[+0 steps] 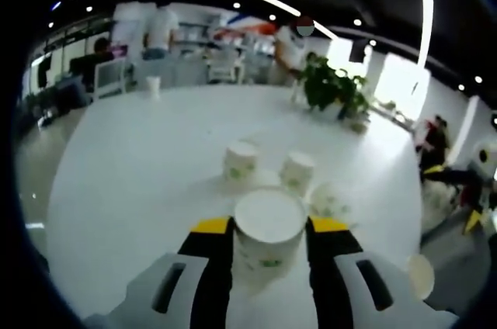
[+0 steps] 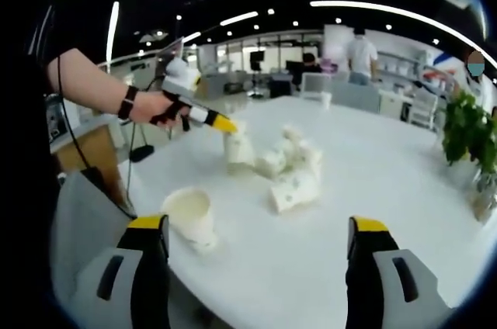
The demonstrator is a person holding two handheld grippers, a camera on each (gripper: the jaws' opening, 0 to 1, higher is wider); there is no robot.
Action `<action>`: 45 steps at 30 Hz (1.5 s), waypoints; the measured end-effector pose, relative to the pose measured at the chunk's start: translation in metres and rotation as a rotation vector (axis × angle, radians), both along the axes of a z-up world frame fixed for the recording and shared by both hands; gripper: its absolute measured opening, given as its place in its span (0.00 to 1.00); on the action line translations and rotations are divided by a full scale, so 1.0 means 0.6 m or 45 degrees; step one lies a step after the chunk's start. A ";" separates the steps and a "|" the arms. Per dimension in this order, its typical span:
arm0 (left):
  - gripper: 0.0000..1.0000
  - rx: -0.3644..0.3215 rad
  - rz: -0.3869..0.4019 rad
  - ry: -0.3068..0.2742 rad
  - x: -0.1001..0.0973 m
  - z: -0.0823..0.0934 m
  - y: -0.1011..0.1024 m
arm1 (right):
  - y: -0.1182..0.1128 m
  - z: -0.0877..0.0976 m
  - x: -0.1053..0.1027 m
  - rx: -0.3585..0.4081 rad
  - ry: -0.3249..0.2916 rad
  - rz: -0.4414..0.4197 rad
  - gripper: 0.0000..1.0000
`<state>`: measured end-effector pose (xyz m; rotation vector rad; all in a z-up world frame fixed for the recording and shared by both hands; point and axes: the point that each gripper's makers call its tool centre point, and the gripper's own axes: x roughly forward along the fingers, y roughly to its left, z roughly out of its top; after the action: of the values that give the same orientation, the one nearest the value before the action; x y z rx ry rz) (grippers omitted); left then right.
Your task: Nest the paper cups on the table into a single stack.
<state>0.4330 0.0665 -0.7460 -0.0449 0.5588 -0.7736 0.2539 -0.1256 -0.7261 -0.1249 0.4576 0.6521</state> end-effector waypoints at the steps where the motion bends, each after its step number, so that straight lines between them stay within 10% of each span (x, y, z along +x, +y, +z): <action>1: 0.35 -0.004 -0.002 -0.001 -0.003 0.001 -0.001 | 0.001 0.001 -0.001 0.000 -0.003 0.003 0.93; 45: 0.35 -0.346 -0.139 0.005 -0.105 0.097 -0.064 | 0.103 0.038 0.020 0.113 -0.028 0.142 0.87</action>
<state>0.3701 0.0284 -0.6879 -0.2686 0.4592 -0.9522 0.2660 -0.0639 -0.7030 -0.0737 0.4016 0.7787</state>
